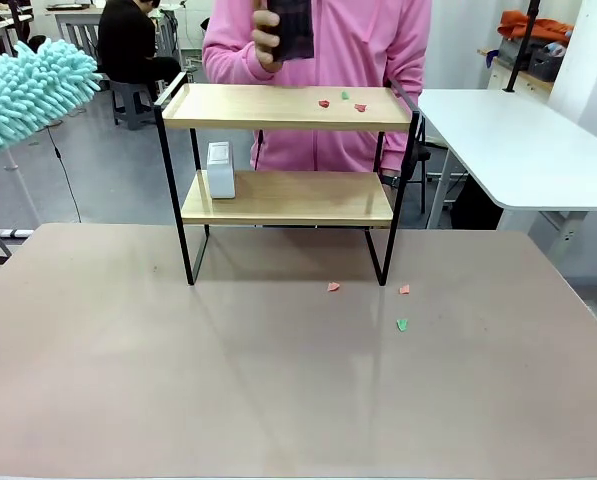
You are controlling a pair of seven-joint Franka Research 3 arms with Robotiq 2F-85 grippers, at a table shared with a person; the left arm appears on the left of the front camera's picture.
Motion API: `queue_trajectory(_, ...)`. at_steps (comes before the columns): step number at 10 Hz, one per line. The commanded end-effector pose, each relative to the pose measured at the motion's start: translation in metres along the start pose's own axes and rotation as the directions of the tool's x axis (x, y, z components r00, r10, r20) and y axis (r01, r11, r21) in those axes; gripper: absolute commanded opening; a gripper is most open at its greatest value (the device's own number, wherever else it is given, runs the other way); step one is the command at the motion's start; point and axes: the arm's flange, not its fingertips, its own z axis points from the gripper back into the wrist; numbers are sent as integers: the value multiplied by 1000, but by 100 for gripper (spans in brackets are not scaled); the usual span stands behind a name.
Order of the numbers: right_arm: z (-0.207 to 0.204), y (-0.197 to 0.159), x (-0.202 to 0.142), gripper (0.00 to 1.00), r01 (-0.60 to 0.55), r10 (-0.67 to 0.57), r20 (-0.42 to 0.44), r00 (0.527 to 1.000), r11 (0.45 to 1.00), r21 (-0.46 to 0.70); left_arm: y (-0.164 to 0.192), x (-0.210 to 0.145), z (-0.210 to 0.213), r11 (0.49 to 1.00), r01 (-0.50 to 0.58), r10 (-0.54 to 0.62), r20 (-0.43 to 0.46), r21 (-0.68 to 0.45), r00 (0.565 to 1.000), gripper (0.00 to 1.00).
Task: Clean the shelf.
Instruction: Clean the remaining tier of the Shelf with the Duster once objects are removed.
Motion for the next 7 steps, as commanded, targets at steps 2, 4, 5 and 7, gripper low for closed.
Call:
queue_trajectory(2,-1,1,3,100,-26,26,16,1000,999,23,-25,5,-3,1000,7,-7,66,-3,998,12)
queue_trajectory(4,-1,1,3,100,-26,26,16,1000,999,23,-89,28,-17,988,4,-31,172,154,985,12)
queue_trajectory(5,-1,1,3,100,-26,26,16,1000,999,23,-124,42,-33,975,66,-94,125,212,988,12)
queue_trajectory(7,-1,1,3,100,-26,26,16,1000,999,23,-167,84,-98,952,62,-77,40,299,996,12)
